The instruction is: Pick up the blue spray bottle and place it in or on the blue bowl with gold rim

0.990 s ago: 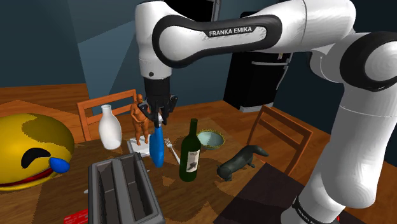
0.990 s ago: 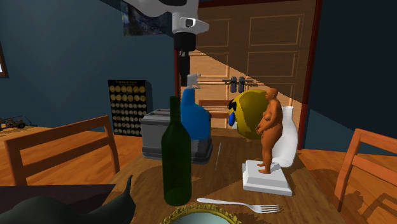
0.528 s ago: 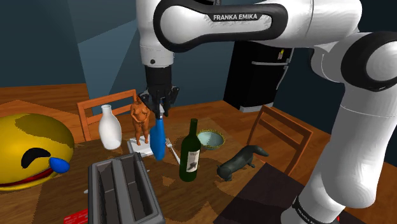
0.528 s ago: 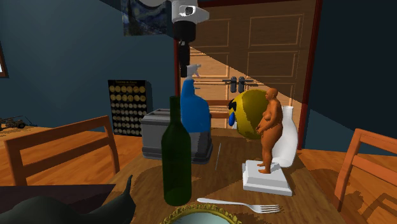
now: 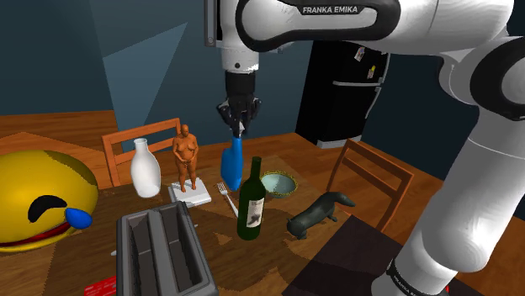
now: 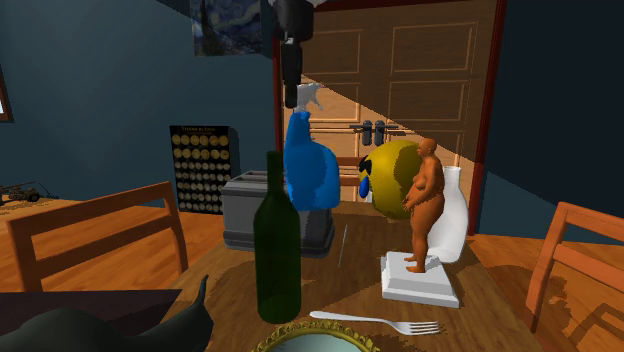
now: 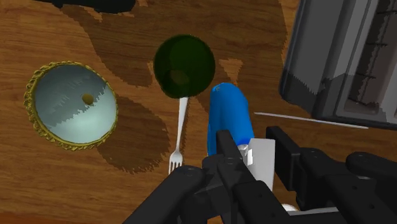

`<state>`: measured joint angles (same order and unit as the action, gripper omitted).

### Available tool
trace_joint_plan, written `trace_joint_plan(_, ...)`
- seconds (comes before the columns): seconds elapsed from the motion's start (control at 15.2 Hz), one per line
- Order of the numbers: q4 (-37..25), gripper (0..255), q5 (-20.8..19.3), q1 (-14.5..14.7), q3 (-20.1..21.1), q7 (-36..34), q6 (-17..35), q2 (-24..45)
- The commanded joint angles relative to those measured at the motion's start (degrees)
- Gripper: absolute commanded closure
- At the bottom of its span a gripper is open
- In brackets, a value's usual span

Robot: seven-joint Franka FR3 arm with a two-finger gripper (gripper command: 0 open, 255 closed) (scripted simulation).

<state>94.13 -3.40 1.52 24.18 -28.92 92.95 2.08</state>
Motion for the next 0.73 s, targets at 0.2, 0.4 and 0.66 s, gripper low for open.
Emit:
trace_joint_plan(0.2,2.3,255,1.2,-3.8,-3.6,7.7,-1.0,-4.0)
trace_joint_plan(0.4,2.3,255,1.3,-5.7,-5.8,11.9,-2.0,-5.2)
trace_joint_plan(0.66,1.3,255,1.1,-8.3,-8.8,17.4,-3.5,-6.0)
